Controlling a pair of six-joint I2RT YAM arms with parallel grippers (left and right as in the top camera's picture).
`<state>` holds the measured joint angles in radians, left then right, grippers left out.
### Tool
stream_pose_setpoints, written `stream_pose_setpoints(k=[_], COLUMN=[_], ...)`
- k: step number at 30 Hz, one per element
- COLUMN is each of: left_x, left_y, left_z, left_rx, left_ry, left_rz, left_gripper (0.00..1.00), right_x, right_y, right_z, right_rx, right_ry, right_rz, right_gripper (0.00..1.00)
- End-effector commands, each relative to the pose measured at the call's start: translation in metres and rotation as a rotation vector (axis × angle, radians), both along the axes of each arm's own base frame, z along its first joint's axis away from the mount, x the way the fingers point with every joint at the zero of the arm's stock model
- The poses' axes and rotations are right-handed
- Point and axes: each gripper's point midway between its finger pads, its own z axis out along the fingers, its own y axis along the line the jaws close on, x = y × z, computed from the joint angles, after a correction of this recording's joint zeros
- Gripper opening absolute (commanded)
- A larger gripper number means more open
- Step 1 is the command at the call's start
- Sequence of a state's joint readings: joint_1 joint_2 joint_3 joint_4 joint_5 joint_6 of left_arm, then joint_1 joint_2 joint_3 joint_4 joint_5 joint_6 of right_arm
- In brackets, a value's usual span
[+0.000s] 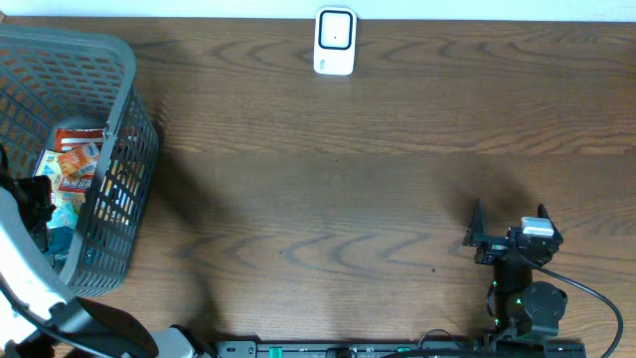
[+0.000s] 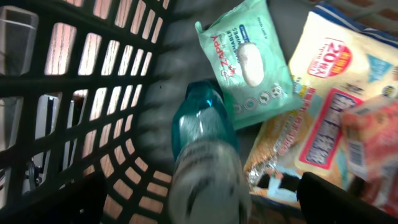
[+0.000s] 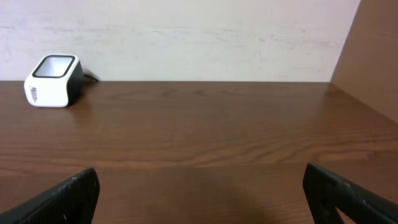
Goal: Scan the item barcode
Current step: 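Grasp the teal spray bottle in the basket with the left gripper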
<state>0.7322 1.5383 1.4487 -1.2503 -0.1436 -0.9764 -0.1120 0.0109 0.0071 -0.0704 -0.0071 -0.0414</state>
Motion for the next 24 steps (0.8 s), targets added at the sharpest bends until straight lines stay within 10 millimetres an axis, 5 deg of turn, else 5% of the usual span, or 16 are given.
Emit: stream_pose_setpoints(k=[1,15,24], left_x=[-0.003,-0.004,-0.002], left_y=[0.007,0.005,0.008], left_z=[-0.014,-0.058,-0.062], left_rx=[-0.015,-0.066,-0.054], left_ry=[0.057,0.115,0.105], left_rz=[0.025,0.014,0.006], left_gripper=[0.98,1.0,0.38], right_x=[0.0,0.0,0.0], right_y=[-0.001,-0.001,-0.001], right_z=[-0.001,-0.001,-0.001], right_rx=[-0.012,-0.012,-0.012], right_ry=[0.003,0.003,0.002], right_rz=[-0.004,-0.004,-0.004], right_gripper=[0.99,0.99,0.99])
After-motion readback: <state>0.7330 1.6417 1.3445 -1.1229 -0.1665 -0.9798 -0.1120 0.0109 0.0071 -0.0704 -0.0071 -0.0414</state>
